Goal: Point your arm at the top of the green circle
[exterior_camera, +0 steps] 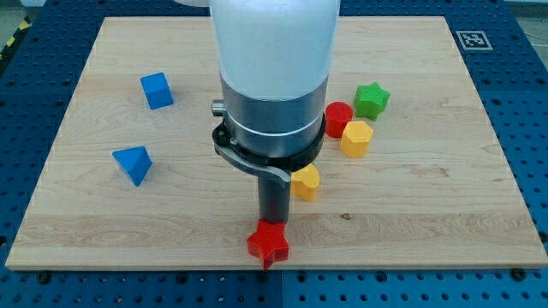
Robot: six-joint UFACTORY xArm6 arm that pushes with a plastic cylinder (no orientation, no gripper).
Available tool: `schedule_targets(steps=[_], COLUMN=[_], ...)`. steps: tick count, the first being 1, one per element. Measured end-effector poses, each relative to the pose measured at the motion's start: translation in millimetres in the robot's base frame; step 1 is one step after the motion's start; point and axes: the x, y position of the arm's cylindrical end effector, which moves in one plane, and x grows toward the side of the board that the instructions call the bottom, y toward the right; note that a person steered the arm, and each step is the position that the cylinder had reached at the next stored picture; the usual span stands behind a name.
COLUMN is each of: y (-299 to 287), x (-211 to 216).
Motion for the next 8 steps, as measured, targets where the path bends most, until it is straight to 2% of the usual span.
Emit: schedule_targets(steps=[2,8], y=[0,0], x=[-37,-85])
